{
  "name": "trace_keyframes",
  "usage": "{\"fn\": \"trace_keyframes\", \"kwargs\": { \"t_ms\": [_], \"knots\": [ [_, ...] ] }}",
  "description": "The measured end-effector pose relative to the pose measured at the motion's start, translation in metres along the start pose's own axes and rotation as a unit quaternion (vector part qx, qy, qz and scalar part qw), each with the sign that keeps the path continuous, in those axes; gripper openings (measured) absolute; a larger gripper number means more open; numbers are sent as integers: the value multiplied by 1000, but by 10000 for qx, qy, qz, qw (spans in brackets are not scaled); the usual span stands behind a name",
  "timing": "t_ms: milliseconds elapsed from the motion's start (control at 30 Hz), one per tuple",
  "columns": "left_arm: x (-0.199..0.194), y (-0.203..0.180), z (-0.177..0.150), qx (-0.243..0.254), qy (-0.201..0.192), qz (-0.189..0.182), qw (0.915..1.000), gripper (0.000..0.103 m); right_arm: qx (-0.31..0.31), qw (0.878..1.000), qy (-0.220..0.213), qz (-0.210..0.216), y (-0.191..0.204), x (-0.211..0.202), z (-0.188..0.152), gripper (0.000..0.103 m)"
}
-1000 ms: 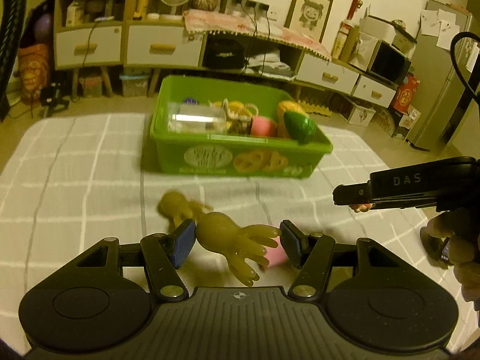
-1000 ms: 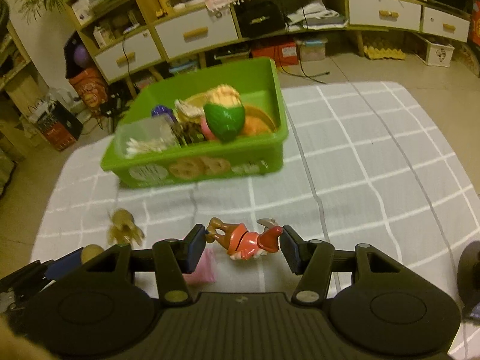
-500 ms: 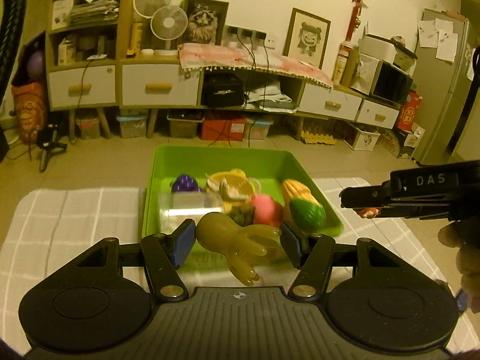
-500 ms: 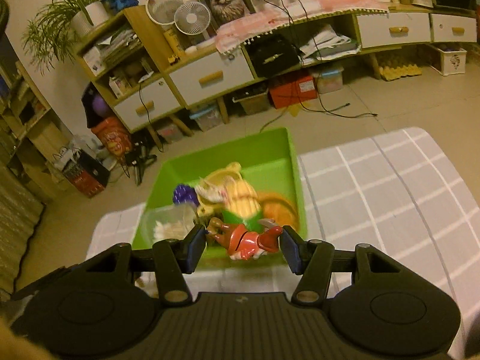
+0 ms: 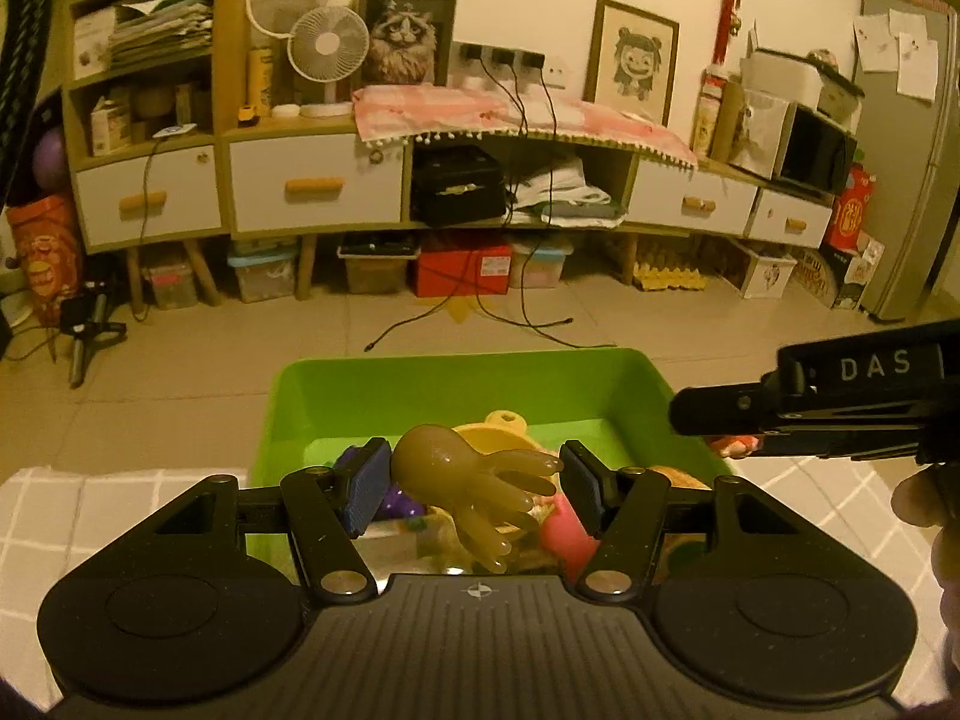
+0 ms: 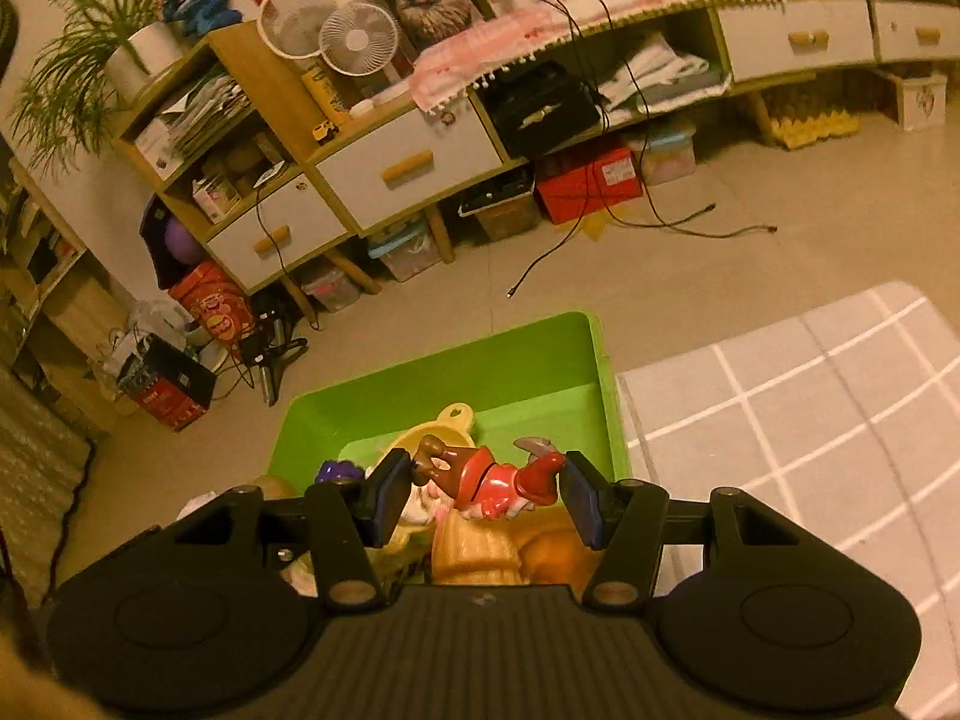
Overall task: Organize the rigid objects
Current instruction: 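Open the right tool to drop the figure while the left tool releases the octopus, then withdraw both tools from the bin toward the pink block and last octopus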
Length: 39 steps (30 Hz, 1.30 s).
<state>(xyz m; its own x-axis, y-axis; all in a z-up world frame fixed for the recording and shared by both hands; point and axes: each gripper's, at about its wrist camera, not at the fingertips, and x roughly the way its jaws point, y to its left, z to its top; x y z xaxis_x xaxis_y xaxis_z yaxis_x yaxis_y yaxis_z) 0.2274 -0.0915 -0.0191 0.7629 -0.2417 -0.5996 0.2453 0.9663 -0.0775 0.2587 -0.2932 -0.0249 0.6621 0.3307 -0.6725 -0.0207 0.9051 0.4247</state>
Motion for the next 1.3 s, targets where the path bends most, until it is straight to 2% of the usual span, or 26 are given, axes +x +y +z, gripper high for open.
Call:
{"fn": "trace_keyframes", "kwargs": {
  "t_ms": [300, 633, 700, 767, 833, 933, 1300],
  "knots": [
    [25, -6, -6, 101, 113, -12, 9999, 66, 41, 9998, 198, 2, -8, 27, 3, 43],
    [25, -8, -3, 113, 40, 38, 9999, 67, 93, 9994, 310, -91, -13, 31, -3, 44],
    [23, -8, -3, 105, -16, 36, 9999, 70, 133, 9994, 312, -88, -14, 30, -3, 44],
    [19, -9, -3, 127, -104, 79, 9998, 82, 218, 9992, 328, -71, -15, 28, -2, 50],
    [17, -10, 0, 135, -186, 83, 9997, 84, 307, 9990, 331, -53, -16, 24, -1, 61],
    [14, -10, 2, 109, -192, 116, 9997, 89, 412, 9988, 268, 47, -16, 17, 2, 68],
    [-12, -12, 5, 16, -228, 176, 9996, 93, 433, 9990, 113, 50, -1, -16, 3, 69]
  ]
}}
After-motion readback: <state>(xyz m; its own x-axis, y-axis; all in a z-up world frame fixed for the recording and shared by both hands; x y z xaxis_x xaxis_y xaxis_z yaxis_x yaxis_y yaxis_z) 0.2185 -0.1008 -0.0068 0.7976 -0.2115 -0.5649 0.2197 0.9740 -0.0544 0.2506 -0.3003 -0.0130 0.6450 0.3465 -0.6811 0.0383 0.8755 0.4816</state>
